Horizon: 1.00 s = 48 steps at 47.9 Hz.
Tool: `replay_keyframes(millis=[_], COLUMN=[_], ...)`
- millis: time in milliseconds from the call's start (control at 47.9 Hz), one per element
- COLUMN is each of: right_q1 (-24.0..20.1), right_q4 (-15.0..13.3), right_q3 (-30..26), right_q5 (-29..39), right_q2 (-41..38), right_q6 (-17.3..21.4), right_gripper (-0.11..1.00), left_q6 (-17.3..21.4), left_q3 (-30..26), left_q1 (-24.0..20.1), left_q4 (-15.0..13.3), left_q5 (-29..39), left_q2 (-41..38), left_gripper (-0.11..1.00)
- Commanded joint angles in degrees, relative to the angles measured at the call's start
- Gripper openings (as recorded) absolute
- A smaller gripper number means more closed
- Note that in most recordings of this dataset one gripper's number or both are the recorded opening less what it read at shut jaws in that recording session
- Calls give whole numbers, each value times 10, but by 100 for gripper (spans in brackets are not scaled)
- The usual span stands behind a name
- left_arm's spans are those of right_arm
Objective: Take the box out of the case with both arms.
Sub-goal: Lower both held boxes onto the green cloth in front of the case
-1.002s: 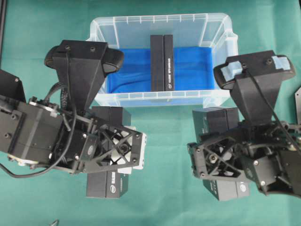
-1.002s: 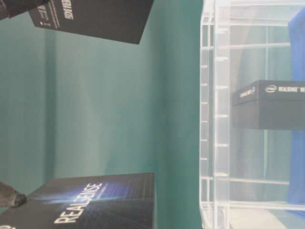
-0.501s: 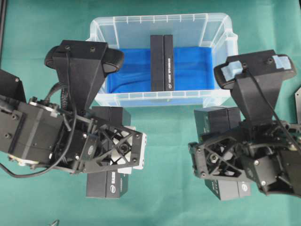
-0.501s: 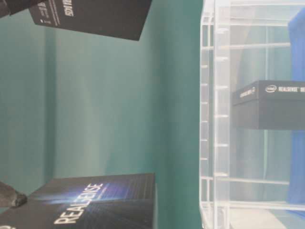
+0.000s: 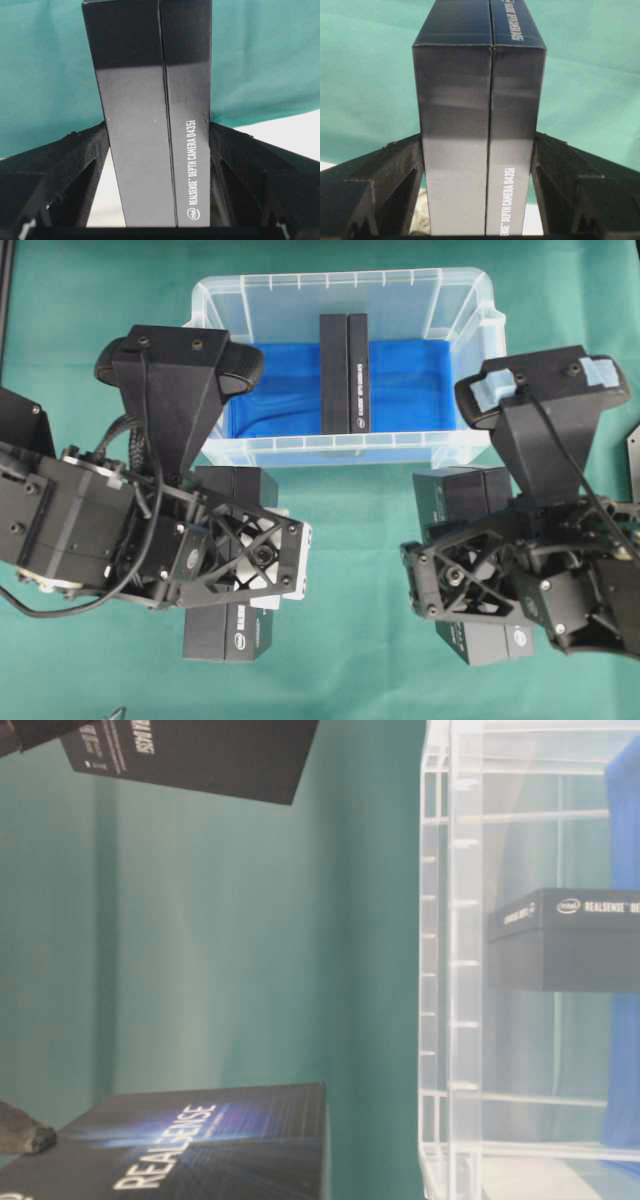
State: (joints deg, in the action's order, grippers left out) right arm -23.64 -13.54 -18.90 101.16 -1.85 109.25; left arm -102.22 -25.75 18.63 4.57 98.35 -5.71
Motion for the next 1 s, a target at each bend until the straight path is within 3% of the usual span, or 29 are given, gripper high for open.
replay_keyframes(millis=[0, 501, 773, 981], right_q1=[-2, -2, -2, 2], right_q4=[-4, 0, 18, 21], right_q3=[-14, 6, 88, 150], right_q5=[3, -7, -83, -139], right_q2=[10, -14, -18, -19], right_q6=[0, -1, 11, 37], right_gripper=[67, 67, 67, 67], left_q6=[-2, -4, -32, -60], left_q3=[-7, 26, 103, 178], left_q1=[2, 3, 15, 18], left_q4=[3, 3, 41, 46], left_q5=[-2, -18, -82, -130], left_q2=[15, 12, 18, 33], left_gripper=[64, 64, 64, 64])
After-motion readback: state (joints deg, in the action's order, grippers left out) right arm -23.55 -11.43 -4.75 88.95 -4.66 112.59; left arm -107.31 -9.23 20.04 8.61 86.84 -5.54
